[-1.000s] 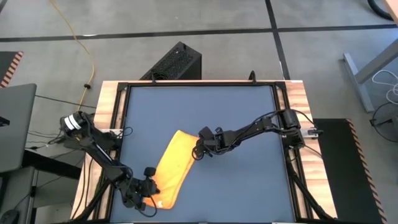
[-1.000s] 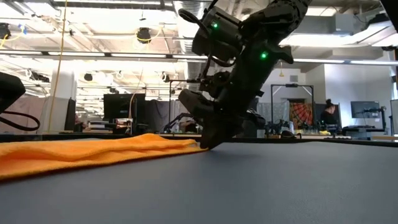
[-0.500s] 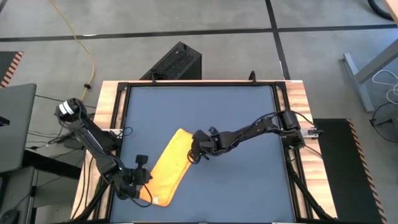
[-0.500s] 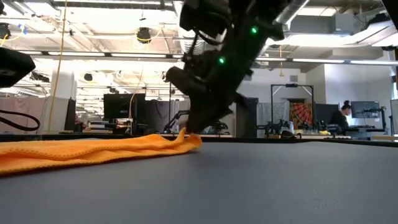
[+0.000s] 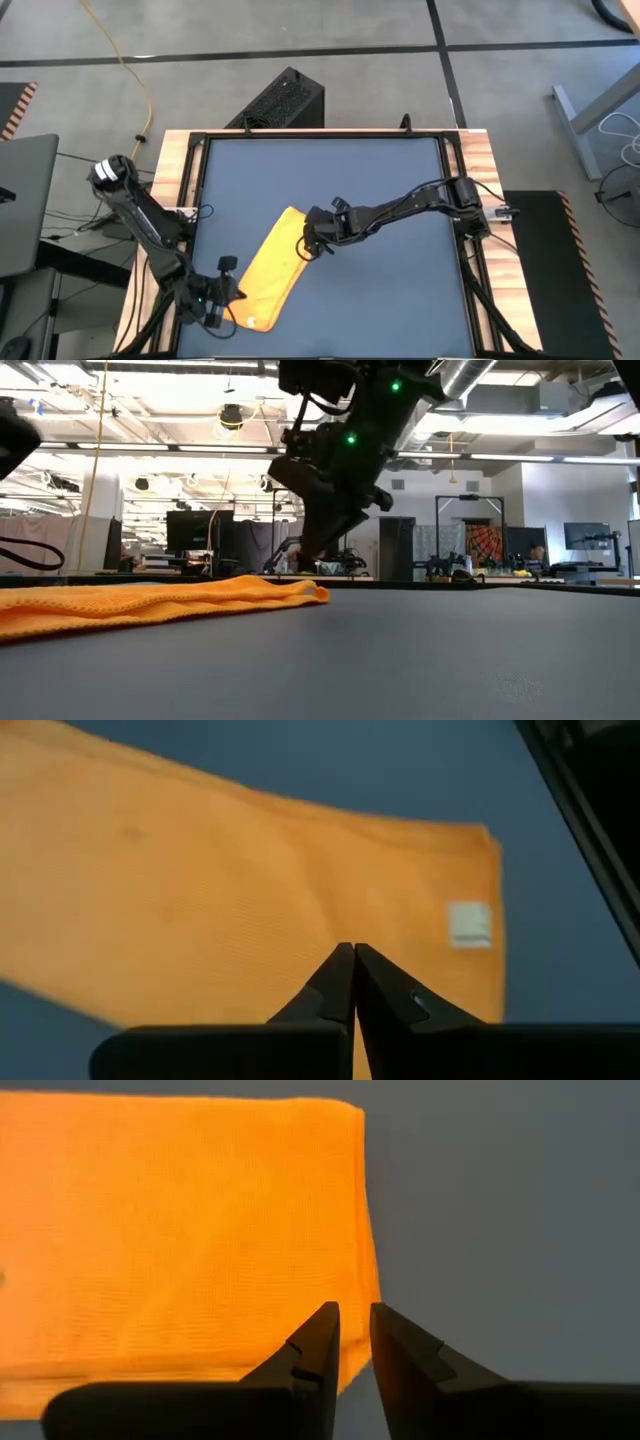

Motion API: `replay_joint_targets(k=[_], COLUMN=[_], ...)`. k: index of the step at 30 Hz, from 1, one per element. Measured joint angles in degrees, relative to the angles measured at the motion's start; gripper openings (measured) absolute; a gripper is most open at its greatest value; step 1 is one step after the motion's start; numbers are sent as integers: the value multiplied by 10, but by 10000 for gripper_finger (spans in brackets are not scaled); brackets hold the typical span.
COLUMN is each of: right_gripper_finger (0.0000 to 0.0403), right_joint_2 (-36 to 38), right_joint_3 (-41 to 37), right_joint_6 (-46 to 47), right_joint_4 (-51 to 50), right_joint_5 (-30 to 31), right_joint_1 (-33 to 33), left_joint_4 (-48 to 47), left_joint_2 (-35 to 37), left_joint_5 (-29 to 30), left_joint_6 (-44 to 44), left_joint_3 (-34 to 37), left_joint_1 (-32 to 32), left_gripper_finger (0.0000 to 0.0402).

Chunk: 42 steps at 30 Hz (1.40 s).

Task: Roll towel
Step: Roll the yellow microfiber cloth on the table

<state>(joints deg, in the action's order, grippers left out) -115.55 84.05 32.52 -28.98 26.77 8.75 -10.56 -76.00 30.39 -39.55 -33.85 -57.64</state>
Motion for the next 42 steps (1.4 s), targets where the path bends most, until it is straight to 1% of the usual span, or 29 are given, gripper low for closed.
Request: replay_joint_targets(k=[2, 5, 7, 9, 11, 16, 24, 28, 32, 37, 40, 42], right_gripper_finger=[86, 86, 86, 86, 86, 86, 86, 86, 86, 86, 86, 86], right_joint_2=[-1, -1, -1, 0, 0, -1, 0, 1, 7, 11, 11, 11], right_joint_3=[0, 0, 0, -7, -25, -51, -59, -59, -59, -58, -59, -59], right_joint_6=[-1, -1, -1, -1, 0, 9, 7, 5, -4, -21, -36, -52], right_joint_4=[-11, -30, -42, -30, -7, 12, 13, 11, 11, 22, 60, 100], right_joint_5=[-16, -35, -42, -44, -44, -44, -44, -44, -44, -44, -44, -47], right_joint_1=[0, 1, 2, 2, 0, -3, -3, -3, -1, -21, -39, -48], left_joint_4=[22, 30, 25, 21, 8, -34, -159, -219, -298, -359, -362, -359], left_joint_2=[-37, -84, -107, -120, -126, -126, -120, -84, -16, 72, 117, 141], left_joint_5=[-13, -17, -18, -15, -12, -12, -2, -15, -43, -93, -93, -76], left_joint_6=[-12, -33, -49, -62, -69, -80, -120, -105, -96, -101, -112, -115], left_joint_3=[0, 0, 0, -1, -1, -2, -3, 0, 3, 1, 1, 1], left_joint_1=[-10, -24, -26, -27, -28, -27, -9, 12, 28, 38, 37, 36], left_gripper_finger=[0, 0, 0, 0, 0, 0, 0, 0, 0, 0, 0, 0])
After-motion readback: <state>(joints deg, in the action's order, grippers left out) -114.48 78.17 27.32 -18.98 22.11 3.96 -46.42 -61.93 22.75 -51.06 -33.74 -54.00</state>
